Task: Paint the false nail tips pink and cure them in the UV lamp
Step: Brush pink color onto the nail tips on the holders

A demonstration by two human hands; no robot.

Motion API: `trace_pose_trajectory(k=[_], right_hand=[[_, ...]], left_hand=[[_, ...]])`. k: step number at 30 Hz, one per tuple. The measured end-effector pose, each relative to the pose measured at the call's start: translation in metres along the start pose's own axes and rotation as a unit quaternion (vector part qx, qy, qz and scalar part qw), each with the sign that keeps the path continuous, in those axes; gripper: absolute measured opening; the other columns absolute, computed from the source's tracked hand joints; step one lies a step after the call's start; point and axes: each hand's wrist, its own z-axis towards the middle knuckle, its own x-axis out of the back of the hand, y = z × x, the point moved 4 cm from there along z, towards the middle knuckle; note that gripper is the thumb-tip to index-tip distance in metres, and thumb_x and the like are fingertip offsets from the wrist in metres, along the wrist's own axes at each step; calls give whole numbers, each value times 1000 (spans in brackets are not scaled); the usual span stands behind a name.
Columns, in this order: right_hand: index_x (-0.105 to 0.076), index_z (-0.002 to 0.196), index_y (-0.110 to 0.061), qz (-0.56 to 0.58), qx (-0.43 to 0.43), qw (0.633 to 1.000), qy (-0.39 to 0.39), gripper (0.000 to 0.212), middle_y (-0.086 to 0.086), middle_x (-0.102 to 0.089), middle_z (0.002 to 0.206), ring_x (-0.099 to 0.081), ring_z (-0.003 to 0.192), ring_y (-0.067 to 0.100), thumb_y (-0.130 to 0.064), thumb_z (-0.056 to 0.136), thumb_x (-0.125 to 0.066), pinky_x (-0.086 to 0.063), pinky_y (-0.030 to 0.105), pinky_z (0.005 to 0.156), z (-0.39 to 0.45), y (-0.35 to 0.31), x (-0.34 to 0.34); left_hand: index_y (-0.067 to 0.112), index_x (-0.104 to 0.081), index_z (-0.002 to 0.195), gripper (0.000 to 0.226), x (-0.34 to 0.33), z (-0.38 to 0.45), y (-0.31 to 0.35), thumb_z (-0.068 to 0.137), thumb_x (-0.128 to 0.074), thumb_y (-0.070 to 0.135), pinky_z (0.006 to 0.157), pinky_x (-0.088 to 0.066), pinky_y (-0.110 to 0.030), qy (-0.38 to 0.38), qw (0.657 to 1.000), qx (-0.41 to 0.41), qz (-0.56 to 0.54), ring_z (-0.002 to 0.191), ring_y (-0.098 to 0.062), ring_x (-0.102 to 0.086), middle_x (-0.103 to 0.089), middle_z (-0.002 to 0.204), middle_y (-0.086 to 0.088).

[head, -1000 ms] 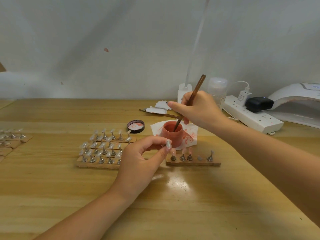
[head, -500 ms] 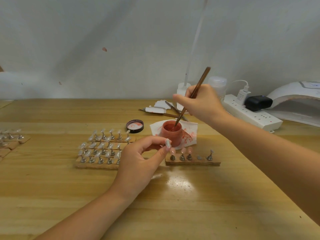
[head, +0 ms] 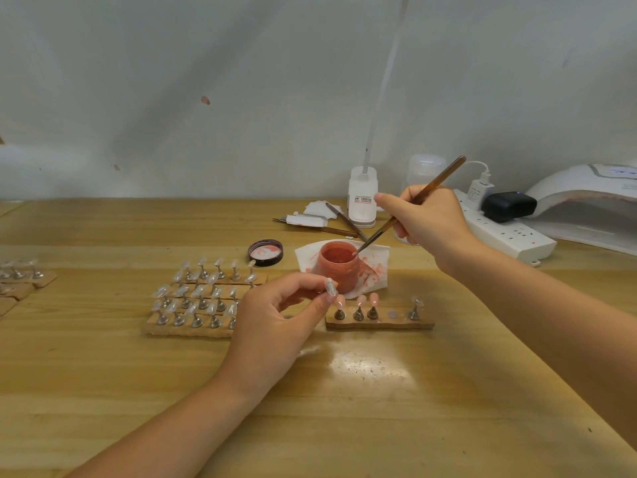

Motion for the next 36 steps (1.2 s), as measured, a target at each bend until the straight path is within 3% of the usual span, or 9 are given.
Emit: trace_pose_trajectory(k=[5, 10, 16, 19, 23, 27, 31, 36], right_hand=[[-53, 58, -11, 0, -10, 1000, 24, 34, -1, -49, 45, -45, 35, -1, -25, 87, -62, -38, 19, 51, -3, 3, 10], [-54, 59, -14, 92, -11, 995, 44, 34, -9, -50, 39, -47, 38, 0, -30, 87, -61, -42, 12, 43, -20, -4, 23], [-66, 76, -19, 203, 55, 977, -25, 25, 0, -66, 56, -61, 47, 10, -40, 78, -54, -50, 16, 46, -71, -18, 20], [-68, 82, -19, 173, 167, 969, -52, 22, -3, -70, 67, -65, 56, 9, -34, 87, -52, -48, 12, 53, -95, -26, 15], [-68, 81, -17, 97, 269, 957, -53, 17, -8, -68, 67, -64, 61, 4, -21, 87, -53, -47, 10, 56, -108, -30, 11], [-67, 75, -22, 103, 258, 959, -54, 20, -6, -67, 64, -62, 57, 7, -27, 86, -52, -48, 16, 52, -111, -25, 8], [-68, 75, -17, 89, 258, 961, -34, 26, -8, -67, 67, -62, 57, 5, -27, 89, -48, -46, 13, 54, -109, -21, 7], [-69, 75, -15, 79, 257, 963, -29, 27, -4, -67, 65, -62, 57, 7, -30, 88, -51, -49, 18, 53, -110, -18, 4]], left_hand=[[41, -72, 77, 16, 0, 0, 0, 67, -68, 29, 70, -47, -8, 1, 1000, 0, -9, 78, 0, -65, -71, 80, 17], [48, -70, 80, 22, -1, 1, 0, 65, -67, 32, 69, -46, -6, 6, 1000, 0, -4, 77, 4, -65, -70, 79, 21], [43, -69, 71, 14, 0, 1, 1, 65, -66, 31, 65, -45, -6, 8, 1000, 2, 17, 74, 4, -63, -70, 79, 24], [41, -68, 77, 14, -1, 0, 1, 66, -65, 32, 63, -46, -7, 8, 1000, 4, 20, 72, 3, -63, -70, 79, 22], [39, -68, 78, 15, -1, 0, 0, 67, -66, 30, 60, -46, -10, 8, 1000, 7, 18, 67, 0, -62, -70, 78, 18], [37, -69, 79, 14, -1, 0, -1, 67, -66, 30, 60, -48, -13, 8, 1000, 10, 14, 67, -4, -62, -71, 80, 11], [34, -70, 81, 14, 0, 0, 0, 67, -66, 31, 60, -48, -14, 5, 1000, 7, 24, 70, -6, -63, -70, 82, 6], [33, -71, 82, 17, -1, -1, -1, 73, -69, 19, 59, -49, -18, -2, 999, 10, 32, 70, -9, -62, -70, 79, 8]])
